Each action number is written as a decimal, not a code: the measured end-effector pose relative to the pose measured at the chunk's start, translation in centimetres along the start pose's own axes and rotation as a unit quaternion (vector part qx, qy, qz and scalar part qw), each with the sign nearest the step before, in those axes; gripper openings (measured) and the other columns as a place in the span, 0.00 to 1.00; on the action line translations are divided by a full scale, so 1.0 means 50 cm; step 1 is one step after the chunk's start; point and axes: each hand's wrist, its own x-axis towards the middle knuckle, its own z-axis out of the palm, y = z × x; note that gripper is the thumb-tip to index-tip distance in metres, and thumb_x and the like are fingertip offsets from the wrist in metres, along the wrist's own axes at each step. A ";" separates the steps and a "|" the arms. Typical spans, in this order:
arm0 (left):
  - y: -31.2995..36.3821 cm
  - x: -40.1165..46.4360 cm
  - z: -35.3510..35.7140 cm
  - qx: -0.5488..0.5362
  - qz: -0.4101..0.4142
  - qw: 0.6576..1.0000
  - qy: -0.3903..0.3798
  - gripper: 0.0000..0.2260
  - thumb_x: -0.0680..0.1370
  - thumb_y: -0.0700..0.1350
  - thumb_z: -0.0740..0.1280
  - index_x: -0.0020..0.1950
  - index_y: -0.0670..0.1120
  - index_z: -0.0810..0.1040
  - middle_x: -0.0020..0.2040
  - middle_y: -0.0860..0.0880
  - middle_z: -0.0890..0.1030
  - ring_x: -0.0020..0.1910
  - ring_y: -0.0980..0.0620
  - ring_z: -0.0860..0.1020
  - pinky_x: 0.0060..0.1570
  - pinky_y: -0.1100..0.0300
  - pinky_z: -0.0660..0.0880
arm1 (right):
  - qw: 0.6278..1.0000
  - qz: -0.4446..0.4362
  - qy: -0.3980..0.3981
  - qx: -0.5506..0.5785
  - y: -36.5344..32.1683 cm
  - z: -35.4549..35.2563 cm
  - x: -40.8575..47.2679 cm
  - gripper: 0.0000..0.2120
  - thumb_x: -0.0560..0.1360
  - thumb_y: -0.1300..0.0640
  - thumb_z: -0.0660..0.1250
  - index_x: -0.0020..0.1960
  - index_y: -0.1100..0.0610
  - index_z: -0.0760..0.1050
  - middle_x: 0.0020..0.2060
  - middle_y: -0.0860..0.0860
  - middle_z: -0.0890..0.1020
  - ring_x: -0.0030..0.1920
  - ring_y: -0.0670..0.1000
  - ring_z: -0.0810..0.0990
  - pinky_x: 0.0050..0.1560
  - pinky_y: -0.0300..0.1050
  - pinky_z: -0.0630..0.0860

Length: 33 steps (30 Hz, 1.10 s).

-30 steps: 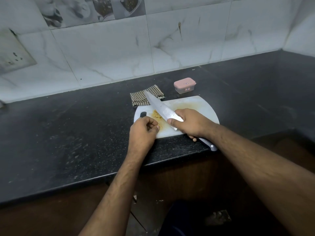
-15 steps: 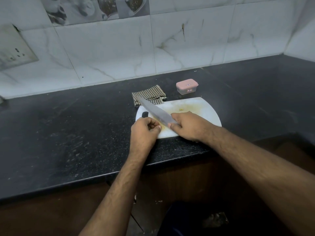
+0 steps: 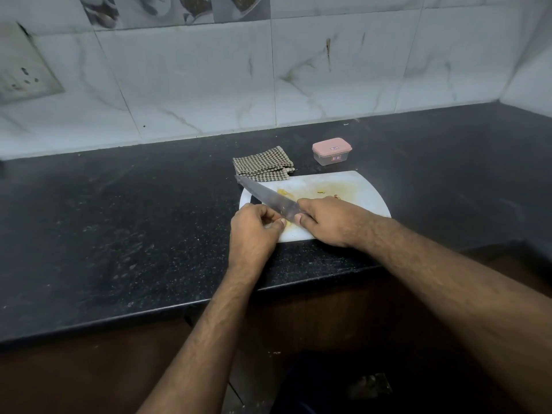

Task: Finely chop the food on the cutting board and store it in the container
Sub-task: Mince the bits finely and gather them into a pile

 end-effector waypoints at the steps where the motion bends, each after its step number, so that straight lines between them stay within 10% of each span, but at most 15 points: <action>1: 0.000 0.000 0.000 0.001 0.001 1.000 0.001 0.04 0.75 0.44 0.77 0.42 0.49 0.84 0.41 0.55 0.82 0.43 0.58 0.80 0.48 0.58 0.80 | 1.000 0.000 -0.003 -0.005 -0.001 -0.001 0.000 0.08 0.84 0.47 0.54 0.50 0.50 0.65 0.40 0.48 0.76 0.43 0.50 0.75 0.43 0.47 0.69; 33: 0.001 -0.001 0.002 -0.005 -0.012 1.000 0.002 0.05 0.76 0.44 0.75 0.41 0.49 0.83 0.41 0.56 0.82 0.43 0.58 0.80 0.50 0.54 0.81 | 0.998 0.025 -0.055 -0.012 -0.020 -0.017 0.005 0.08 0.85 0.48 0.54 0.53 0.51 0.66 0.40 0.46 0.75 0.40 0.46 0.74 0.41 0.45 0.68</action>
